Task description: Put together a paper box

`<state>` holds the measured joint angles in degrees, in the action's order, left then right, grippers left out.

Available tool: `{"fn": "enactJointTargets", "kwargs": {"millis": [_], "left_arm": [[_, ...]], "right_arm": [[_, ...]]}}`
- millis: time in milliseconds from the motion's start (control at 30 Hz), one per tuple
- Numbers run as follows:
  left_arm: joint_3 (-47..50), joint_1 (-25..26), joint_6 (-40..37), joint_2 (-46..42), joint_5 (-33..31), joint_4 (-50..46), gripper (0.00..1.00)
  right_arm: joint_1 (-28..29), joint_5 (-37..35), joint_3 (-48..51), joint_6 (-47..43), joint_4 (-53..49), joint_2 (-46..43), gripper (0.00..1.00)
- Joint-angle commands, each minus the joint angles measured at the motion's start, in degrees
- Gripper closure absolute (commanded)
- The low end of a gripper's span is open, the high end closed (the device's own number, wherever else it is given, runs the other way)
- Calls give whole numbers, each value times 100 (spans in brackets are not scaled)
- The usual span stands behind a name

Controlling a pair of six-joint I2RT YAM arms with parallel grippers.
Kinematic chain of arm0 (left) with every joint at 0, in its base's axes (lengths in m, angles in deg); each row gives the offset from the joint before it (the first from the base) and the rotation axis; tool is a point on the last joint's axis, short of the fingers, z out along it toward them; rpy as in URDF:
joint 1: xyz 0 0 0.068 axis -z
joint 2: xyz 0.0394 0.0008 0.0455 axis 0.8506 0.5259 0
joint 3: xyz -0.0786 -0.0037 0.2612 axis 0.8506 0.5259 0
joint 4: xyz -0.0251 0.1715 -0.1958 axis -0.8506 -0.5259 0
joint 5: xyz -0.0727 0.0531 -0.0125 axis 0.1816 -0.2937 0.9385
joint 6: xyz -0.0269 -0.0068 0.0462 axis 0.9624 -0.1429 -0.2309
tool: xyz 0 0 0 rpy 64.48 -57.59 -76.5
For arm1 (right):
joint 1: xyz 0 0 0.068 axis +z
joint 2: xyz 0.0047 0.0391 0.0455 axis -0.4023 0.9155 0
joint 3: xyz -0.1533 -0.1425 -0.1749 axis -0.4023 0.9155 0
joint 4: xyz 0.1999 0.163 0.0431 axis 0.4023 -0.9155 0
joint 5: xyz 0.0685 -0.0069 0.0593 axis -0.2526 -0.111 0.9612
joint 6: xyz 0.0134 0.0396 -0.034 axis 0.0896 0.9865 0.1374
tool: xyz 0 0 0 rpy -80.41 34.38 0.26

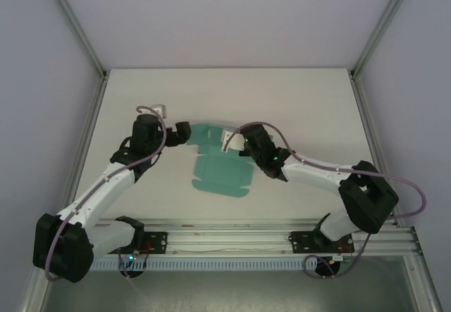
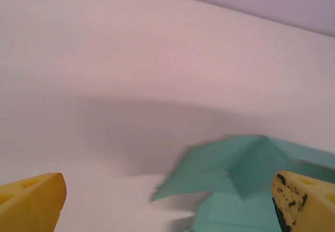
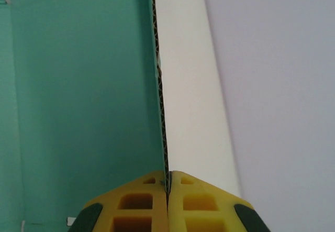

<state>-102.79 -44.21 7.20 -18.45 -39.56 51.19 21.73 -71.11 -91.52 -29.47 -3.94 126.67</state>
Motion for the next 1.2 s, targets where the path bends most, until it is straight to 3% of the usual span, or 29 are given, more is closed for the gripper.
{"fn": "enactJointTargets", "kwargs": {"millis": [0,233,533,767,1000,1167], "left_arm": [[-199,-448,619,243,-30,-367,0],[-371,-1212,703,1009,338,61,0],[-779,-1267,297,2288,858,628,0],[-1133,-1270,43,3099,1399,894,2],[-819,-1194,-181,3256,2985,1813,19],[-376,-923,-397,2976,3276,2139,28]], "right_arm": [[138,-652,242,-1162,1548,237,100],[320,-728,739,-2373,3959,1018,100],[334,-554,884,-2919,6054,2130,100],[336,-554,971,-2699,5732,2008,100],[344,-718,903,-2158,4929,1718,100],[334,-826,865,-2128,4753,1749,100]]}}
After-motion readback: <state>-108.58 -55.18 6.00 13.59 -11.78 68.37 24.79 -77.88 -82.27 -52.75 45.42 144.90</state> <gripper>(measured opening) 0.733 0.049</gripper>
